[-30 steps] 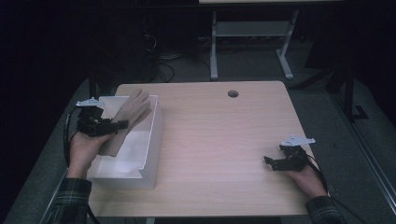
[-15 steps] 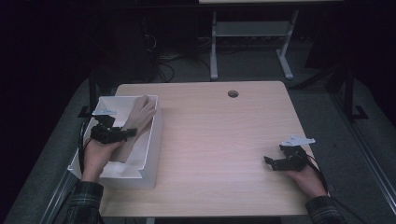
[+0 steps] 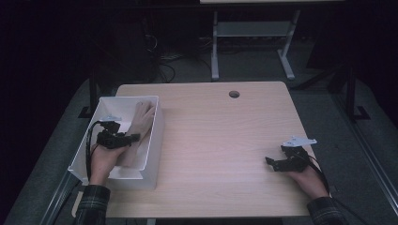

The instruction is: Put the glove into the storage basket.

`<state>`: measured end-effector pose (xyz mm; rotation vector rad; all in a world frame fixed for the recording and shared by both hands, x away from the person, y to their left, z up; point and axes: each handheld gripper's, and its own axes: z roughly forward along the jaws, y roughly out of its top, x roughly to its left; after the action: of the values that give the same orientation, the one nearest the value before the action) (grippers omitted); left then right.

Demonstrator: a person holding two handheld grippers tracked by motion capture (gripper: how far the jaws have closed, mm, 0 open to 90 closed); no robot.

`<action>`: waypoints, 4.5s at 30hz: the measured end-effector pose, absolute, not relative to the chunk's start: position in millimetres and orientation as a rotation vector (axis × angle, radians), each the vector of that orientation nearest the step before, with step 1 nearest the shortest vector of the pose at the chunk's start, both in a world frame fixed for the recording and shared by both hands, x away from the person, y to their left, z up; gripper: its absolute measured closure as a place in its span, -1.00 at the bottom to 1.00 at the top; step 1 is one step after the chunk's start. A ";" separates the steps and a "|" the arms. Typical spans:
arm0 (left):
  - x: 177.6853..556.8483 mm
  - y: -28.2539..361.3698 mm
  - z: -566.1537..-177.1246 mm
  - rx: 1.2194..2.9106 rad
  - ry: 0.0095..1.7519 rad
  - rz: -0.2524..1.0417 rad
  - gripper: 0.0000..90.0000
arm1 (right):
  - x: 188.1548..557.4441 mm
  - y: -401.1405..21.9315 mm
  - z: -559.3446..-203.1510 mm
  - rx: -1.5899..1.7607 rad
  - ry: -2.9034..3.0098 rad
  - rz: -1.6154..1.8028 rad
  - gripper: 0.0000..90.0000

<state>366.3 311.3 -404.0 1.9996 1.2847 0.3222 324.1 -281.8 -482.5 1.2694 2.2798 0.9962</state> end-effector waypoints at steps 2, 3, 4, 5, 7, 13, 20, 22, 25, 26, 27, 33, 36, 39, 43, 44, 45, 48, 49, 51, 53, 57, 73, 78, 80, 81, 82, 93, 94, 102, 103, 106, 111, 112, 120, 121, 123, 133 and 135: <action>367.3 311.2 -407.3 2.010 1.289 0.325 0.47 | 324.1 -281.8 -482.4 1.270 2.279 0.996 -0.69; 367.5 310.7 -409.1 2.010 1.298 0.324 0.47 | 324.4 -282.0 -482.5 1.263 2.278 0.996 -0.69; 367.7 310.8 -410.1 2.021 1.307 0.328 0.47 | 324.5 -282.0 -482.6 1.263 2.278 0.996 -0.69; 367.6 310.7 -410.3 2.029 1.311 0.335 0.47 | 324.5 -282.0 -482.6 1.264 2.277 0.995 -0.69; 367.5 310.5 -410.2 2.043 1.320 0.336 0.47 | 324.6 -282.0 -482.6 1.264 2.277 0.996 -0.69; 366.1 309.1 -411.4 2.079 1.344 0.351 0.45 | 324.5 -282.0 -482.5 1.266 2.278 0.996 -0.69; 368.4 310.5 -416.9 2.080 1.363 0.335 0.29 | 324.5 -282.0 -482.5 1.264 2.278 0.996 -0.69; 368.7 311.1 -417.9 2.071 1.375 0.336 0.19 | 324.5 -282.0 -482.5 1.264 2.278 0.996 -0.69; 369.0 311.9 -417.5 2.064 1.381 0.349 0.05 | 324.5 -282.0 -482.5 1.264 2.278 0.996 -0.69; 368.8 312.1 -416.9 2.061 1.383 0.359 0.00 | 324.5 -282.0 -482.5 1.265 2.278 0.996 -0.69; 368.6 312.3 -416.4 2.057 1.382 0.364 -0.05 | 324.5 -282.1 -482.5 1.264 2.278 0.996 -0.69; 368.1 310.9 -411.3 2.042 1.383 0.389 -0.24 | 324.6 -282.1 -482.5 1.262 2.278 0.995 -0.69; 369.4 309.8 -404.4 2.048 1.377 0.409 -0.35 | 324.6 -282.0 -482.6 1.263 2.277 0.995 -0.69; 371.1 308.2 -392.6 2.049 1.367 0.439 -0.41 | 324.5 -282.0 -482.5 1.264 2.277 0.995 -0.69; 373.2 306.7 -379.8 2.045 1.344 0.441 -0.43 | 324.2 -281.8 -482.4 1.272 2.278 0.994 -0.69; 373.4 306.1 -378.1 2.038 1.342 0.437 -0.43 | 324.2 -281.8 -482.4 1.272 2.278 0.994 -0.69; 373.7 305.9 -376.0 2.040 1.337 0.434 -0.43 | 324.2 -281.8 -482.4 1.271 2.278 0.994 -0.69; 374.9 303.8 -367.4 2.035 1.313 0.417 -0.43 | 324.2 -281.8 -482.4 1.272 2.278 0.994 -0.69; 375.3 303.2 -365.4 2.030 1.308 0.408 -0.43 | 324.2 -281.8 -482.5 1.271 2.278 0.994 -0.69; 376.6 301.6 -359.2 2.024 1.296 0.397 -0.43 | 324.2 -281.8 -482.5 1.271 2.278 0.995 -0.69; 378.0 299.5 -352.0 2.023 1.279 0.386 -0.43 | 324.2 -281.8 -482.4 1.272 2.278 0.994 -0.69; 379.0 296.4 -341.8 2.011 1.254 0.365 -0.43 | 324.1 -281.7 -482.4 1.273 2.278 0.994 -0.69; 377.3 263.4 -302.9 2.020 1.123 0.332 -0.45 | 324.2 -281.7 -482.4 1.274 2.277 0.994 -0.69; 375.9 243.2 -295.8 2.024 1.079 0.310 -0.45 | 324.1 -281.7 -482.4 1.274 2.278 0.995 -0.69; 375.8 234.4 -294.8 2.031 1.059 0.296 -0.45 | 324.1 -281.7 -482.4 1.274 2.278 0.995 -0.69; 375.7 229.5 -294.7 2.032 1.052 0.292 -0.45 | 324.1 -281.7 -482.4 1.274 2.278 0.995 -0.69; 375.3 219.7 -294.5 2.040 1.039 0.281 -0.45 | 324.0 -281.7 -482.4 1.272 2.278 0.996 -0.69; 373.5 166.2 -301.2 2.073 0.946 0.237 -0.45 | 324.1 -281.8 -482.4 1.268 2.282 0.998 -0.69; 372.8 161.4 -303.1 2.070 0.943 0.230 -0.45 | 324.1 -281.8 -482.5 1.268 2.282 0.998 -0.69; 364.1 132.2 -324.3 2.090 0.913 0.204 -0.45 | 324.4 -281.9 -482.5 1.261 2.281 0.997 -0.69; 363.0 129.4 -327.6 2.088 0.906 0.202 -0.45 | 324.5 -281.9 -482.6 1.261 2.281 0.998 -0.69; 359.9 121.2 -337.0 2.092 0.897 0.212 -0.45 | 324.5 -281.9 -482.5 1.260 2.281 0.998 -0.69; 354.6 109.8 -351.2 2.081 0.885 0.222 -0.45 | 324.4 -281.8 -482.5 1.262 2.282 0.999 -0.69; 354.1 108.3 -354.0 2.092 0.875 0.224 -0.45 | 324.3 -281.7 -482.4 1.263 2.281 0.998 -0.69; 345.7 96.9 -381.2 2.123 0.849 0.223 -0.45 | 324.1 -281.6 -482.6 1.260 2.280 0.997 -0.69; 345.7 96.9 -381.2 2.123 0.849 0.223 -0.45 | 324.1 -281.6 -482.6 1.260 2.280 0.997 -0.69; 343.9 94.8 -388.7 2.136 0.839 0.221 -0.45 | 324.2 -281.6 -482.5 1.260 2.280 0.997 -0.69; 337.4 87.5 -425.4 2.181 0.807 0.208 -0.45 | 324.1 -281.4 -482.6 1.264 2.278 0.999 -0.69; 336.8 87.3 -431.8 2.188 0.801 0.211 -0.45 | 324.2 -281.6 -482.6 1.260 2.281 0.997 -0.69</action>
<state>336.8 87.3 -431.8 2.1883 0.8015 0.2109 324.2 -281.6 -482.6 1.2596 2.2806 0.9969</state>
